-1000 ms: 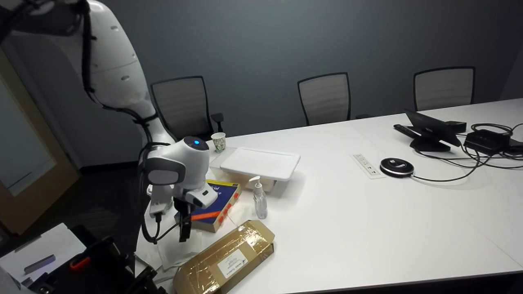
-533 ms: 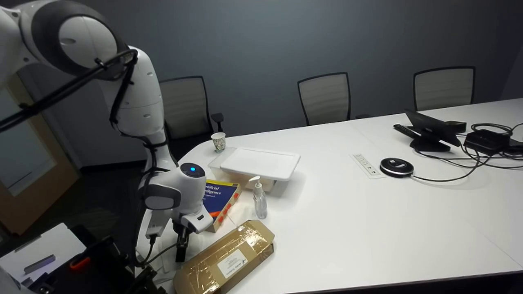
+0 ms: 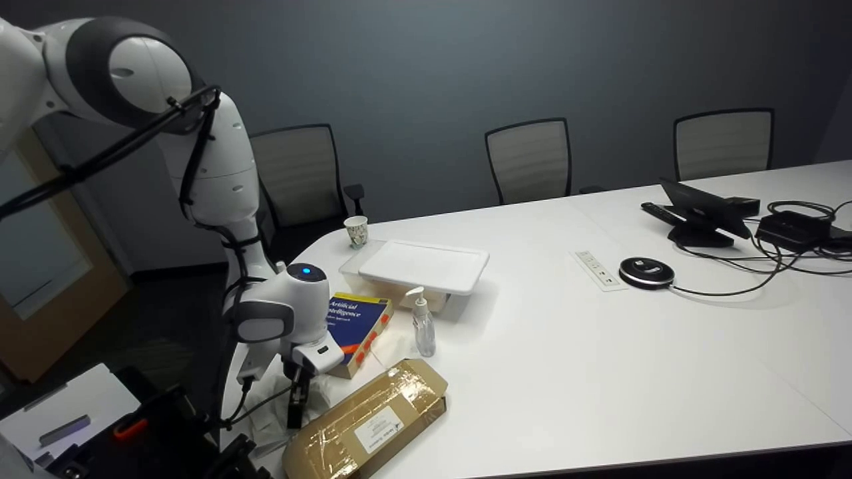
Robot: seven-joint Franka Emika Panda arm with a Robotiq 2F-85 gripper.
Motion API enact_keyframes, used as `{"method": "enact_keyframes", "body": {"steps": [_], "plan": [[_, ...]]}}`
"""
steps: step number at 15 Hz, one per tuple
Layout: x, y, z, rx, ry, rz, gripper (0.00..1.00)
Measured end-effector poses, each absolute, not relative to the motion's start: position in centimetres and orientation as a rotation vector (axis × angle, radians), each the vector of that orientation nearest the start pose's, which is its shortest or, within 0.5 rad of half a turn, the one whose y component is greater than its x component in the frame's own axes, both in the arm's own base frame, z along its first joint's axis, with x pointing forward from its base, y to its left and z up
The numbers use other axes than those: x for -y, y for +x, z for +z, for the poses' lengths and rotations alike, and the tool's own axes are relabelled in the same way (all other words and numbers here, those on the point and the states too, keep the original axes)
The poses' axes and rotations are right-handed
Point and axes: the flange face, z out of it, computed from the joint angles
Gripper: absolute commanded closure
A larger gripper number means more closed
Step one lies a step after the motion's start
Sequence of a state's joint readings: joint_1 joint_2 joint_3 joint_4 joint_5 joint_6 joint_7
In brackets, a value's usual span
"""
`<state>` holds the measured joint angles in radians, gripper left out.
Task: Use the white napkin to wipe the top of the blue book.
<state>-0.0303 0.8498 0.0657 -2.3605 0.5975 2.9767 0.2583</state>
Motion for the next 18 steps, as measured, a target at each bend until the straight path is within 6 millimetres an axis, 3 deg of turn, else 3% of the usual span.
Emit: {"method": "enact_keyframes", "body": {"steps": [2, 6, 9, 13, 18], "plan": [[1.6, 40.2, -3.3, -1.268, -2.828, 0.361, 0.99], [2.6, 41.0, -2.6, -1.282, -2.864, 0.319, 1.00], [3.8, 41.7, -0.8, -1.275, -2.878, 0.267, 1.00], [4.0, 43.0, 3.9, -1.187, -2.902, 0.165, 1.00], [3.2, 46.9, 11.3, -0.966, -2.982, -0.073, 1.00]]}}
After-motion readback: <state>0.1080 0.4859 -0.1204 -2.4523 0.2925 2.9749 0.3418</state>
